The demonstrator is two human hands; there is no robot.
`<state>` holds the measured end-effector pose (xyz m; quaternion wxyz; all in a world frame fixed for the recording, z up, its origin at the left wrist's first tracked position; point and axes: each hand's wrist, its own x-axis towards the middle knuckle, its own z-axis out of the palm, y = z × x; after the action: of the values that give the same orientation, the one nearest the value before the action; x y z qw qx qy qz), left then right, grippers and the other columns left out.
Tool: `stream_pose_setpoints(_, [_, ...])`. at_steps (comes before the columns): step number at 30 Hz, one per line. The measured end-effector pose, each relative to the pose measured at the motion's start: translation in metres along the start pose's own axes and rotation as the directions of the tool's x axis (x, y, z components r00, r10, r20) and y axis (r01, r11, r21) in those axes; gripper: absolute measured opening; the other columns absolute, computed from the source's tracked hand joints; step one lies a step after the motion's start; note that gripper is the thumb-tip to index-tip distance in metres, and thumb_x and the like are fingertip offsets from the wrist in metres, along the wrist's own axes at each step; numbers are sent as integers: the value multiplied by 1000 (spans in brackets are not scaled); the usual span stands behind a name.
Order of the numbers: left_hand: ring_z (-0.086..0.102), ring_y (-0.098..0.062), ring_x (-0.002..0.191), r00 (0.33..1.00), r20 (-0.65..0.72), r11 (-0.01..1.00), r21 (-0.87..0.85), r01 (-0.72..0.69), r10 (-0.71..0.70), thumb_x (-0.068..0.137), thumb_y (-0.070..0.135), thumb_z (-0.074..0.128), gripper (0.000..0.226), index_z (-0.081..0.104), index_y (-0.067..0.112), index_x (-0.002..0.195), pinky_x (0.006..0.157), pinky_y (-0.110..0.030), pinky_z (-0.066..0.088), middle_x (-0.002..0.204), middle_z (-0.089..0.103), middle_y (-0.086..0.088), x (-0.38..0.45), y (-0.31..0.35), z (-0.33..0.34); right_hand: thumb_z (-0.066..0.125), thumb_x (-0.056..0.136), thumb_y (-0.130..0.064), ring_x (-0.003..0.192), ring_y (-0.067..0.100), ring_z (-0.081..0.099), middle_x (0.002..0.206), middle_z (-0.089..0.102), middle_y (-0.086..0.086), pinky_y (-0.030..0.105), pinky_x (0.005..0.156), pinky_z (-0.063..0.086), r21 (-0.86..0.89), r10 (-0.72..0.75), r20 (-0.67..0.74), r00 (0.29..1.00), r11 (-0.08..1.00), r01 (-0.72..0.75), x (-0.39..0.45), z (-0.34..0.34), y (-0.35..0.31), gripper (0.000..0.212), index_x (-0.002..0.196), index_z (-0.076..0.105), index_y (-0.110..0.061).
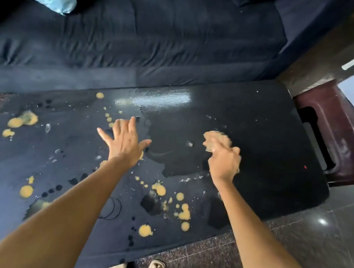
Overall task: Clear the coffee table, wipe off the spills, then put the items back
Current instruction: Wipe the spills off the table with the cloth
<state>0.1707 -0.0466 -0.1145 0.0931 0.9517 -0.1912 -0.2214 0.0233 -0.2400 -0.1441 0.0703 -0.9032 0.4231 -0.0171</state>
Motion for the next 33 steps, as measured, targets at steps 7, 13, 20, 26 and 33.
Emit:
stream_pose_setpoints(7, [3, -27, 146, 1000, 12, 996, 90, 3, -4, 82, 56, 56, 97, 3, 13, 150, 107, -69, -2, 154, 16, -7, -9, -2, 17, 63, 63, -1, 85, 26, 49, 121, 55, 3, 35, 67, 38, 94, -228, 21, 973, 970, 225, -80, 23, -73, 54, 111, 61, -28])
stream_pose_setpoints(13, [-2, -27, 147, 999, 52, 988, 152, 7, -15, 76, 54, 65, 109, -4, 12, 150, 107, -69, -3, 156, 10, -8, -30, 7, 24, 64, 69, 1, 78, 24, 49, 121, 58, -2, 32, 61, 42, -13, -377, 24, 926, 926, 377, -55, 9, 14, 62, 117, 59, -37])
stream_pose_setpoints(20, [1, -28, 146, 995, 31, 985, 146, 87, -92, 74, 49, 69, 113, -5, 12, 150, 106, -70, 0, 153, 15, -8, -50, 5, 34, 63, 68, 2, 82, 31, 48, 122, 55, 7, 39, 67, 44, 206, 123, -14, 992, 971, -117, -84, 4, -32, 54, 112, 63, -29])
stream_pose_setpoints(26, [0, -29, 146, 996, 18, 983, 159, 87, -91, 81, 46, 64, 103, -5, 12, 150, 107, -70, -1, 154, 14, -8, -65, 11, 32, 75, 60, -1, 80, 18, 54, 127, 58, -5, 29, 65, 48, 126, -626, 13, 780, 775, 620, -120, 5, 14, 63, 115, 64, -31])
stream_pose_setpoints(33, [0, -29, 146, 996, 7, 988, 124, 87, -89, 83, 44, 63, 99, -2, 12, 150, 108, -68, -5, 154, 14, -9, -80, 14, 39, 62, 76, 1, 84, 24, 47, 126, 58, 1, 30, 69, 33, 113, 219, -95, 971, 972, -208, -89, 7, 71, 50, 117, 62, -27])
